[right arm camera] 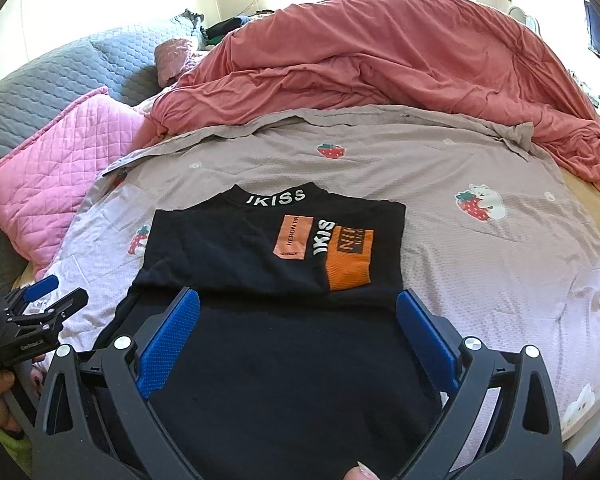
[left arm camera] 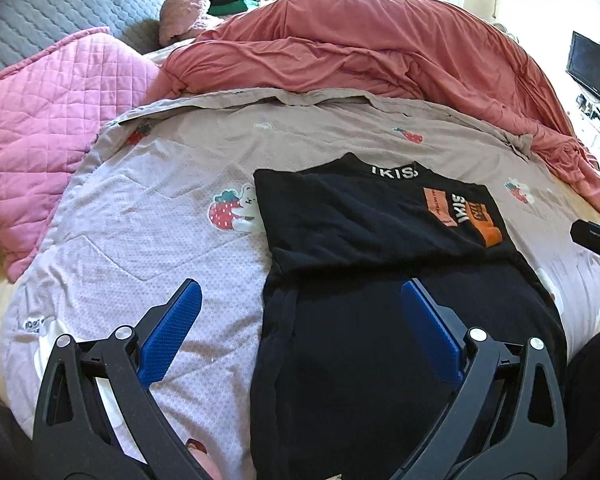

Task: Fold small clothes
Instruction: 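Move both tools back toward the hem of the black sweatshirt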

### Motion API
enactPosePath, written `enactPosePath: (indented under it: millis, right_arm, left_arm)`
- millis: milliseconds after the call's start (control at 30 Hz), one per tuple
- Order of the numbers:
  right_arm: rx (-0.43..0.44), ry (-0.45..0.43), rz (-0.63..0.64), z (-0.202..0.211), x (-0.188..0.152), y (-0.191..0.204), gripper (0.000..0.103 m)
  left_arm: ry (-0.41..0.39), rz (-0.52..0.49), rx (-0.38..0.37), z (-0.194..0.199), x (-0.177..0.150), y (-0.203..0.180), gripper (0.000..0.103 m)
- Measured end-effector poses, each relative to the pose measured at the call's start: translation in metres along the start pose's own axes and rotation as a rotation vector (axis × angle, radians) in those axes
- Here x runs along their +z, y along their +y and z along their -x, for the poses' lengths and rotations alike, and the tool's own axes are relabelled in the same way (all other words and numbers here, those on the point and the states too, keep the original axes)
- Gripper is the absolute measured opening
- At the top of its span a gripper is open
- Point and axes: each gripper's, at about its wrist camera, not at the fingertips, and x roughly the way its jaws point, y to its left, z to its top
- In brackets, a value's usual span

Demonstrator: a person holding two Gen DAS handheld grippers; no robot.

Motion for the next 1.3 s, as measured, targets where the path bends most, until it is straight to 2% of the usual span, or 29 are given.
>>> enactPosePath:
  millis: [933,1100,1300]
  right_arm:
    - [-0.062,0.084,0.005,0.025,-0.051,-0.034,0.098]
    - [-0.104,0.122,-0.013,0.022,-0.059,-0.039,0.098]
    - [-0.137,0.177,-0.049,0.018,-0.070,-0.049,0.098]
  left_arm:
    - [0.126,0.015,0.035,0.010,-0.034,0.008,0.093]
    - [0.177,0.027,0.056,0.008,-0.042,0.016,0.093]
    - [0.256,0.090,0.045,0.003,-0.055,0.034,0.093]
